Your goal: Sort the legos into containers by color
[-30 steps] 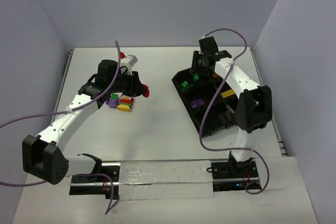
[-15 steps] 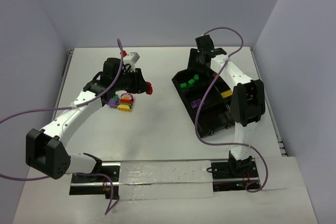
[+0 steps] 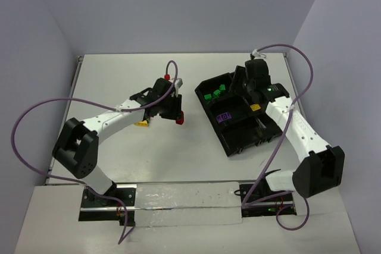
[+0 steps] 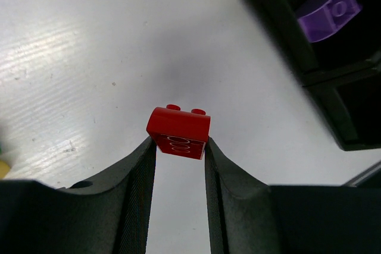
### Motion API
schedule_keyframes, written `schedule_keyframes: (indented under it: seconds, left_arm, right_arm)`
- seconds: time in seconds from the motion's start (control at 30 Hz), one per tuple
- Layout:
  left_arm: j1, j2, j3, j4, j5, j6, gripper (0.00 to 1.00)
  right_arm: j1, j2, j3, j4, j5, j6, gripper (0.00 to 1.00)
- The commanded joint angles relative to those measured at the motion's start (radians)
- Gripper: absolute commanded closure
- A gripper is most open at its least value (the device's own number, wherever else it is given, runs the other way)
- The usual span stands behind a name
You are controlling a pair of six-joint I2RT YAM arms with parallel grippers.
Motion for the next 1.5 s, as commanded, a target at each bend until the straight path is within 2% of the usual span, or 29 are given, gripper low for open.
schedule_keyframes:
  seconds: [0.0,0.17,0.27,0.3,0.33,0.47,0.53,0.63,0.77,0.87,1.03,1.23,1.33,1.47]
  left_arm:
    - [-0.029,0.057,0.073,-0.041,-0.132,-0.095,1.0]
    - [-0.034,0.241,0.19,-0.2,-0.211,-0.2,1.0]
    - [-0.043,0.279,0.213,-0.216,-0.205,-0.206,1.0]
    - [-0.043,0.282,0.213,-0.213,-0.191,-0.204,0.91]
    - [-0.043,0.283,0.211,-0.201,-0.163,-0.2,0.67]
    - [-0.043,0.264,0.193,-0.18,-0.115,-0.188,0.25]
    - [-0.042,0.242,0.195,-0.178,-0.107,-0.183,0.17]
    - [-0.027,0.212,0.226,-0.21,-0.126,-0.183,0.17]
    - [0.059,0.138,0.226,-0.26,-0.148,-0.183,0.18]
    - [0.164,0.039,0.188,-0.289,-0.154,-0.173,0.18]
    - [0.329,-0.054,0.152,-0.319,-0.203,-0.14,0.16]
    - [0.386,-0.082,0.146,-0.332,-0.214,-0.165,0.15]
    - [0.388,-0.098,0.14,-0.329,-0.214,-0.182,0.15]
    - [0.388,-0.113,0.127,-0.327,-0.21,-0.188,0.15]
  right_arm:
    - [-0.004,-0.085,-0.077,0.018,0.065,0.047,0.33]
    - [0.002,-0.101,-0.12,0.043,0.073,0.11,0.33]
    - [0.021,-0.079,-0.116,0.044,0.07,0.128,0.34]
    - [0.032,-0.064,-0.114,0.045,0.069,0.128,0.34]
    - [0.055,-0.055,-0.107,0.044,0.074,0.127,0.35]
    - [0.083,-0.015,-0.083,0.024,0.07,0.141,0.35]
    - [0.088,-0.019,-0.092,0.062,0.026,0.165,0.35]
    - [0.113,-0.013,-0.102,0.092,-0.034,0.155,0.35]
    - [0.217,0.042,-0.078,0.076,-0.012,0.13,0.35]
    - [0.29,0.076,-0.08,0.084,0.043,0.157,0.34]
    - [0.38,0.152,-0.07,0.128,0.003,0.208,0.35]
    - [0.483,0.373,0.076,0.06,-0.021,0.286,0.32]
    - [0.494,0.472,0.135,0.047,-0.063,0.302,0.23]
    - [0.499,0.577,0.19,0.027,-0.063,0.299,0.22]
